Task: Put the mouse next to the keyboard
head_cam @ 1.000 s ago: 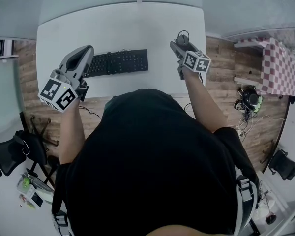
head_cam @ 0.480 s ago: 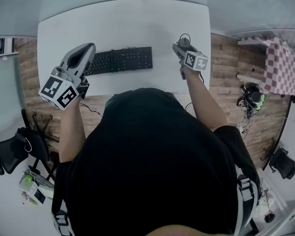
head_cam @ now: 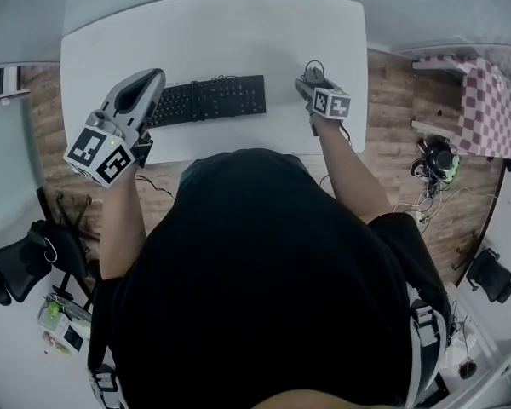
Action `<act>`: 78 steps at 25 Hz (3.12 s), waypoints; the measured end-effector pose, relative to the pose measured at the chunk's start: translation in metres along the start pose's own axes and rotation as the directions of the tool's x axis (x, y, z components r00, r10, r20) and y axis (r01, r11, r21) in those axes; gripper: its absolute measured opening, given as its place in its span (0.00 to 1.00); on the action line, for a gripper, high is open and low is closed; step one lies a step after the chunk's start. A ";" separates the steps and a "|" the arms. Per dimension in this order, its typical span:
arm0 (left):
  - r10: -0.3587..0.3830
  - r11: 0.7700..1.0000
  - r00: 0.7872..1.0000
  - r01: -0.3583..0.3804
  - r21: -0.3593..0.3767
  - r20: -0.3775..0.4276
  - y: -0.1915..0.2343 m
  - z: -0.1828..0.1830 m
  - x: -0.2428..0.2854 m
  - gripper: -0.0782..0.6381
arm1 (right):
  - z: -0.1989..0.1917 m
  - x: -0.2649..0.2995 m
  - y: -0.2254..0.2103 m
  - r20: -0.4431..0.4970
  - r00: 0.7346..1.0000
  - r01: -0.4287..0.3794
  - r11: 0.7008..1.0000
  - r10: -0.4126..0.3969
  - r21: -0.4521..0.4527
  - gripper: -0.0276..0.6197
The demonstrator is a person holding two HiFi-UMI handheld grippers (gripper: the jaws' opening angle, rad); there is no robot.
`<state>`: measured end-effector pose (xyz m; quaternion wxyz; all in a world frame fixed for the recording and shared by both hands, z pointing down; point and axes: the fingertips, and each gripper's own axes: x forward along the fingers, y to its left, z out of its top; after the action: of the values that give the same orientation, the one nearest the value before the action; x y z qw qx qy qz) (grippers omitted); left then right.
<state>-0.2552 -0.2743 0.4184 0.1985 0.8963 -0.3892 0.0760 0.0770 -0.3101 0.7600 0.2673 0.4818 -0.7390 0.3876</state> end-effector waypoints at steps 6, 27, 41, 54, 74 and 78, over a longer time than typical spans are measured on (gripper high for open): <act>0.014 1.000 1.000 -0.014 0.002 0.011 0.006 0.003 -0.002 0.14 | -0.019 0.006 0.002 -0.039 0.999 0.009 1.000 -0.009 -0.001 0.66; -0.008 1.000 1.000 0.008 0.007 -0.024 0.020 -0.006 -0.016 0.14 | -0.054 0.034 0.013 -0.143 0.987 0.074 0.997 -0.076 -0.017 0.66; -0.011 1.000 1.000 0.011 0.002 -0.023 0.022 -0.009 -0.016 0.14 | -0.057 0.041 0.004 -0.163 0.976 0.138 0.988 -0.148 -0.069 0.66; -0.016 1.000 0.999 0.016 0.006 -0.031 0.027 -0.007 -0.017 0.14 | -0.055 0.040 0.003 -0.163 0.970 0.167 0.983 -0.179 -0.082 0.66; -0.025 1.000 0.999 0.025 0.011 -0.029 0.018 -0.006 -0.017 0.14 | -0.045 0.029 0.006 -0.124 0.977 0.162 0.983 -0.172 -0.082 0.66; -0.024 1.000 1.000 0.025 0.008 -0.014 0.016 -0.005 -0.019 0.14 | -0.042 0.024 0.008 -0.116 0.980 0.152 0.984 -0.162 -0.094 0.66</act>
<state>-0.2792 -0.2696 0.4222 0.1982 0.9013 -0.3765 0.0813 0.0607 -0.2851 0.7995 0.3623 0.5020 -0.6965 0.3628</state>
